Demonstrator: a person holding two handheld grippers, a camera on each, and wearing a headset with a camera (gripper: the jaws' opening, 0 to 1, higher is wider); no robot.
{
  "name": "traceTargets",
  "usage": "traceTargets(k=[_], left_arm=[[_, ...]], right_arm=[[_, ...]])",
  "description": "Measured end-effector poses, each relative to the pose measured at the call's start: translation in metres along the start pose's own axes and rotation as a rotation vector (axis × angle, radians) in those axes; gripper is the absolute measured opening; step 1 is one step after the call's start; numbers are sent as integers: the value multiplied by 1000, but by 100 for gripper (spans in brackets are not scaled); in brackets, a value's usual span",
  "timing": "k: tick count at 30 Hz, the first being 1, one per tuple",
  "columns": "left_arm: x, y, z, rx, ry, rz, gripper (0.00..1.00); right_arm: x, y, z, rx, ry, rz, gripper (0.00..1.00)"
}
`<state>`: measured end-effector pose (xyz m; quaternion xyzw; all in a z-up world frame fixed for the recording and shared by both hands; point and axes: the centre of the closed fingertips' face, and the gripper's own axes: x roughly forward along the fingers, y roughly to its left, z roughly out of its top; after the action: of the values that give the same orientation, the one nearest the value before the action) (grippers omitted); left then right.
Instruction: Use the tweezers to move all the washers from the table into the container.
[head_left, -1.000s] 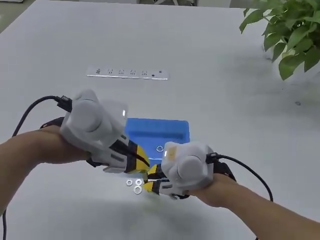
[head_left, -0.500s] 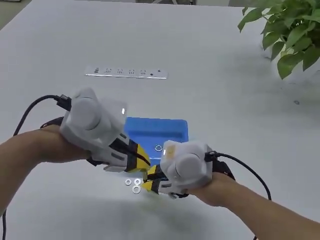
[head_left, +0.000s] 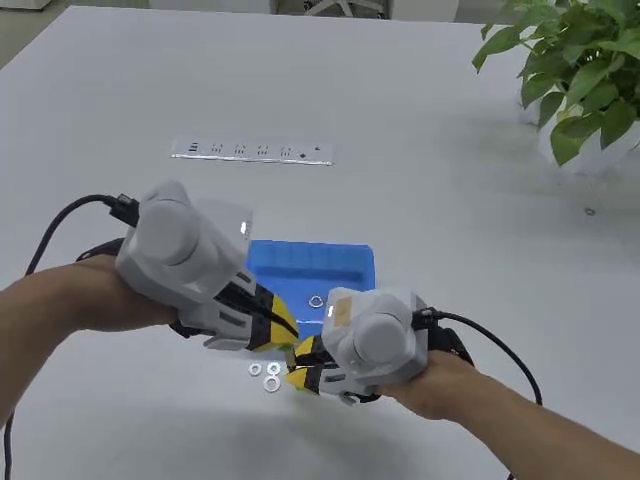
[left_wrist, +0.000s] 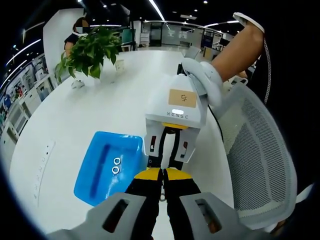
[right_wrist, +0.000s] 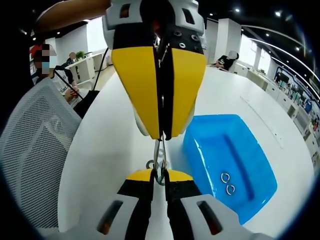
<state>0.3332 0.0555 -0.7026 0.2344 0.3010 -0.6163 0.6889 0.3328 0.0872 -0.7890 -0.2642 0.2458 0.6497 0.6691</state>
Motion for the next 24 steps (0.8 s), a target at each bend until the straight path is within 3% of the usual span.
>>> traceTargets(k=[24], left_arm=[[-27, -7, 27, 18, -22, 17, 5]], right_arm=[[-26, 2, 29, -18, -20, -33, 10]])
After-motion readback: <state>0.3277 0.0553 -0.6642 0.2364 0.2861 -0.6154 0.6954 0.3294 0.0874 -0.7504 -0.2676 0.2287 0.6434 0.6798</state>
